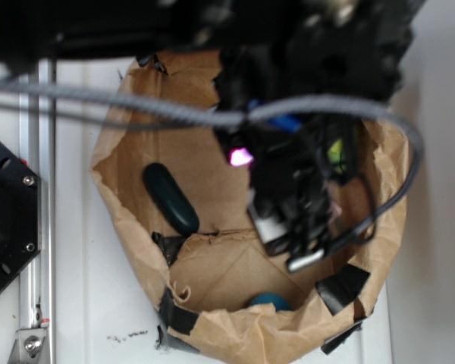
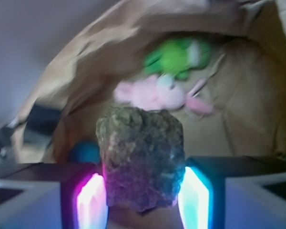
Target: Grab the rock.
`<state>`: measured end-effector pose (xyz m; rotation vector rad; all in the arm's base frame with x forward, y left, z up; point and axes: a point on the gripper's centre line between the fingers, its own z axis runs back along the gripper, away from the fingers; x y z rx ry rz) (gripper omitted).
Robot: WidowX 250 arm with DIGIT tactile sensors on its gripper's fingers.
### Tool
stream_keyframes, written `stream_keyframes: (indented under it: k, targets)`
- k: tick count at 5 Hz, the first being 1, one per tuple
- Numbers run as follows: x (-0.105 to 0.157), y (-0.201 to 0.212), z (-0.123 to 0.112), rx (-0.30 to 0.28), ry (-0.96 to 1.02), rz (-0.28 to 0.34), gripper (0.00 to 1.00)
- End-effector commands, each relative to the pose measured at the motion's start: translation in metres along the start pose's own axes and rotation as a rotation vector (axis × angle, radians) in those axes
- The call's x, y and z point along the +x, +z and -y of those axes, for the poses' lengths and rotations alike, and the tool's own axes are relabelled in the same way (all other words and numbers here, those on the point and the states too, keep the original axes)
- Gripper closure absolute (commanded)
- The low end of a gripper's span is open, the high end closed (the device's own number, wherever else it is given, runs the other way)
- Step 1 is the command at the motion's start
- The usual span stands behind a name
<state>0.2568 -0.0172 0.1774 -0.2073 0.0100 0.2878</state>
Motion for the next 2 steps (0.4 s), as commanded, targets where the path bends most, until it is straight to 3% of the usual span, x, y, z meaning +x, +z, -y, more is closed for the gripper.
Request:
stream_keyframes:
  k: [1,2]
  targets:
    - [-0.0249,0.0096,-0.0024,0.030,-0.020,0.088,1.00]
    - [-0.0286,0.0076,-0.0015,0.046,0.008,0.101,1.00]
